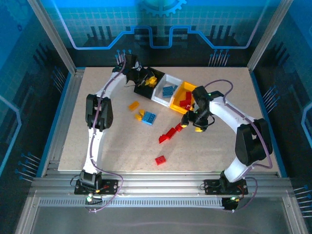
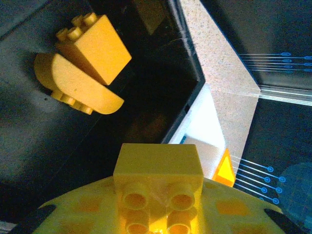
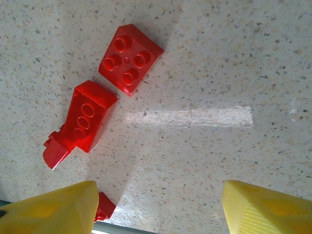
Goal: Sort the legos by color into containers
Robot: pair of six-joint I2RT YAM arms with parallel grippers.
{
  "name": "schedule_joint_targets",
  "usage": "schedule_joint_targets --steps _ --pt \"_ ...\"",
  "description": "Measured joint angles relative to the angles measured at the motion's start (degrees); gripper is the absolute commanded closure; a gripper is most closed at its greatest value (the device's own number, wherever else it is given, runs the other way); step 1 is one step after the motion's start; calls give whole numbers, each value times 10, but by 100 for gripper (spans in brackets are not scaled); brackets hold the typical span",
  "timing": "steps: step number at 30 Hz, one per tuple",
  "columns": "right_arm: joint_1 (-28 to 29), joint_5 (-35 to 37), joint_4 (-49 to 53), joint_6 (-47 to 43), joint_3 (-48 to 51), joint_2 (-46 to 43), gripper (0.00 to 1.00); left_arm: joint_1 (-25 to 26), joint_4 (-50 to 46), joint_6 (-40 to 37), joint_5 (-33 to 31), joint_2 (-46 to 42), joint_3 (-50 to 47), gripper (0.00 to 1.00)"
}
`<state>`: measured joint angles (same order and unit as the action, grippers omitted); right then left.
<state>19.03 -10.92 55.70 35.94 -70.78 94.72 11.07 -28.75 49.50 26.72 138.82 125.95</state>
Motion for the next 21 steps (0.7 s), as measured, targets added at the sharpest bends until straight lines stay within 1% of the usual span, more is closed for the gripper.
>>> schedule_joint_targets --steps 5,15,21 --pt "-4 0 1 -7 0 0 31 0 1 1 0 0 2 53" --pt "-4 0 2 -15 1 0 31 0 1 1 0 0 2 48" --pt "-4 -1 2 -15 7 0 31 0 0 0 0 -1 0 43"
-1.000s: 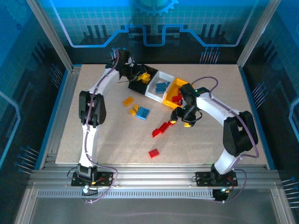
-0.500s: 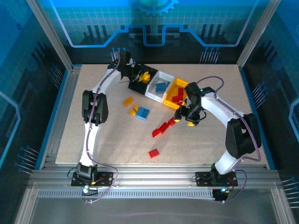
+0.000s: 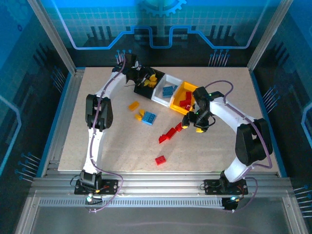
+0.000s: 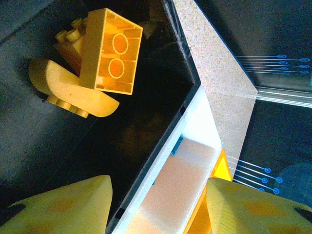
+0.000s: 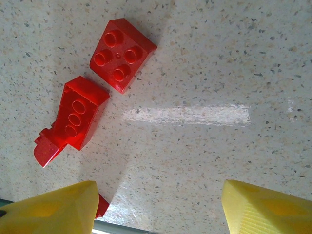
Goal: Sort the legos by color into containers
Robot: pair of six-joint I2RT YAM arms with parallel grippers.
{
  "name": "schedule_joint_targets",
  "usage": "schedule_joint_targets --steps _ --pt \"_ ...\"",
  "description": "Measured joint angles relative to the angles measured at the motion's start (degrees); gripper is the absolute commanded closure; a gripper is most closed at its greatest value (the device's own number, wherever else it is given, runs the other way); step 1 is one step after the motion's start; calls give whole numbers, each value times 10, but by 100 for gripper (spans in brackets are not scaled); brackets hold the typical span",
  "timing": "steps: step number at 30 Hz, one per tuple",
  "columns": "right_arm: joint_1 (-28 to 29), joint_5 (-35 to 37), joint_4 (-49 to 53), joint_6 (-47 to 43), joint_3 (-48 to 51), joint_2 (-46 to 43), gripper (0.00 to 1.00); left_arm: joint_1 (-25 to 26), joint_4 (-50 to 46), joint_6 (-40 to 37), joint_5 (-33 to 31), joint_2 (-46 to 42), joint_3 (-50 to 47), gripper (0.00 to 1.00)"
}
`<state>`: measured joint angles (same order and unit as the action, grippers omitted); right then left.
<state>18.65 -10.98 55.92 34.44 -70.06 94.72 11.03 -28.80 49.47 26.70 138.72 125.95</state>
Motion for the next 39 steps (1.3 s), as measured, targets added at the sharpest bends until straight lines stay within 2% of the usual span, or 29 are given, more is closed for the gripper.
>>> schedule_joint_targets --steps 5,9,17,22,31,39 --pt "0 -7 -8 11 3 0 28 0 -14 -9 0 -10 -6 38" --pt "0 -25 -35 53 19 0 27 0 -32 -35 0 -48 -29 32" --pt "0 -16 -80 168 17 21 27 0 -78 -126 -11 -212 -128 18" --pt "6 12 -78 208 -33 70 27 0 -98 -184 -28 -336 -233 1" --pt "47 49 -68 239 -122 150 27 -5 -128 -239 -62 -483 -440 1" --pt "74 83 -38 279 -140 188 29 -25 -156 -275 -90 -600 -531 1"
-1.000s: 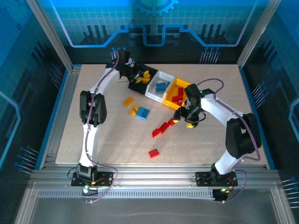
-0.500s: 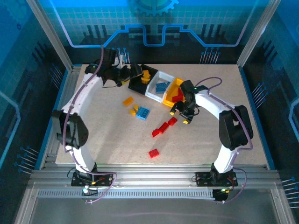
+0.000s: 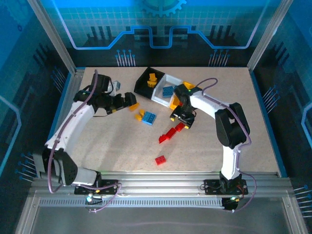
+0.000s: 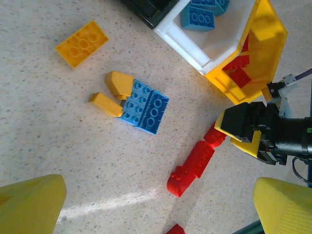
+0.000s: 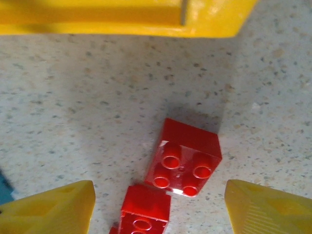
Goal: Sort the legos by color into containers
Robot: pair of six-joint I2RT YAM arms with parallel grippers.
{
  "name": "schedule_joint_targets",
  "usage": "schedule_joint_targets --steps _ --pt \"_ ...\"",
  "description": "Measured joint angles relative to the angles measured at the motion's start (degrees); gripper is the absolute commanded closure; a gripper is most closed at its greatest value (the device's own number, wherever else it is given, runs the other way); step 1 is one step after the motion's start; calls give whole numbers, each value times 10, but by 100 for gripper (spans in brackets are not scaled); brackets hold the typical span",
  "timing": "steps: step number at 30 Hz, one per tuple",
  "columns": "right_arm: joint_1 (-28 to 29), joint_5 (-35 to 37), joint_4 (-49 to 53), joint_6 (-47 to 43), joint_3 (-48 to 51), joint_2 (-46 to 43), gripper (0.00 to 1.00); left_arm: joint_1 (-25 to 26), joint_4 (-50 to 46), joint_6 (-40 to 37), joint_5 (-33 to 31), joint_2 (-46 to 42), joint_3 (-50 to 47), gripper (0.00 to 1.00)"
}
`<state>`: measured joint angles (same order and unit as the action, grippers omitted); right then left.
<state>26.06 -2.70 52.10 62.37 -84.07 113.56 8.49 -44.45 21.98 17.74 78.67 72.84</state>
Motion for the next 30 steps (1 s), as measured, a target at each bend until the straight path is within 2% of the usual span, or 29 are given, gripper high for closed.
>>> schedule_joint_targets --steps 4,12,20,25,30 --pt "8 19 13 22 0 5 30 -12 -6 -10 -6 -35 -24 1" --pt "14 27 3 52 -5 32 38 -16 -13 -15 -10 -50 -43 1" --pt "14 29 -1 65 -5 47 51 -16 -14 -14 -10 -50 -60 1" --pt "14 33 -8 70 8 38 64 -16 -12 -14 -10 -50 -63 1" --pt "14 38 -16 69 23 24 70 -16 -7 -13 -10 -50 -67 1"
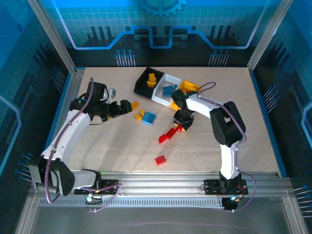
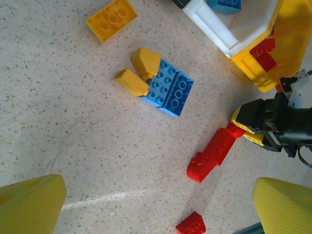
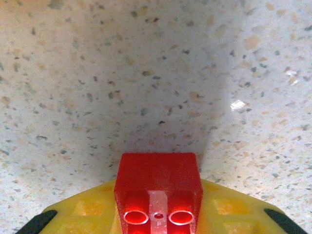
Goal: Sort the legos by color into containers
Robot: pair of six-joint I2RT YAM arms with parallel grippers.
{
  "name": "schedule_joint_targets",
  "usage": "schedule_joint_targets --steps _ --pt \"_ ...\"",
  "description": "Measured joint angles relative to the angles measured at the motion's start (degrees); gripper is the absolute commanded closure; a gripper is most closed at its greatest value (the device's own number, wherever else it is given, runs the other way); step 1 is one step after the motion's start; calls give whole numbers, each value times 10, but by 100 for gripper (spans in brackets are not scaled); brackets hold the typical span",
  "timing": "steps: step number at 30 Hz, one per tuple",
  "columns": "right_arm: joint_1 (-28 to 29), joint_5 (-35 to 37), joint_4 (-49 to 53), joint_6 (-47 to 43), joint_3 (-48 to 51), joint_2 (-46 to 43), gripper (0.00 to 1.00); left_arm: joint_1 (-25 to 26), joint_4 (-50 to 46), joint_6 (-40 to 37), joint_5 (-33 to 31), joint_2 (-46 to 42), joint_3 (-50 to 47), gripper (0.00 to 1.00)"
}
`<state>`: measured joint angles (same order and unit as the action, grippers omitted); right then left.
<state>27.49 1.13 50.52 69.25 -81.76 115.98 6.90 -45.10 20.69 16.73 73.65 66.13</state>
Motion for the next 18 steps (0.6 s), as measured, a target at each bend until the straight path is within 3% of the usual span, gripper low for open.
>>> schedule_joint_targets --steps 9,18 --pt "0 6 12 -39 -4 -59 73 0 19 14 3 4 -5 1" --pt "-6 39 70 -133 -153 -96 74 0 39 50 13 7 -53 1"
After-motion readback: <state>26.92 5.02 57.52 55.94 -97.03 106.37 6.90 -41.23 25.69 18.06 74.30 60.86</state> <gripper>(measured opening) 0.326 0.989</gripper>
